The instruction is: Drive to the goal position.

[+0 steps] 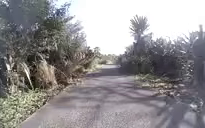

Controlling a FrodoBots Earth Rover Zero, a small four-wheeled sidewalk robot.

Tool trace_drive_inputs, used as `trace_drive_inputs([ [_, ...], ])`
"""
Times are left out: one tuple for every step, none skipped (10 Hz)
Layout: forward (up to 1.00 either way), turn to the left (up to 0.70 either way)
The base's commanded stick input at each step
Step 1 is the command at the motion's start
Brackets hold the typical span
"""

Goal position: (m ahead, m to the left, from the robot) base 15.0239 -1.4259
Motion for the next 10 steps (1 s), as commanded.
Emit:
trace_drive_inputs([
  [0.41, 0.0],
  [0.41, 0.0],
  [0.41, 0.0],
  [0.41, 0.0],
  [0.41, 0.0],
  [0.41, 0.0],
  [0.41, 0.0],
  [0.41, 0.0],
  [0.41, 0.0],
  [0.41, 0.0],
])
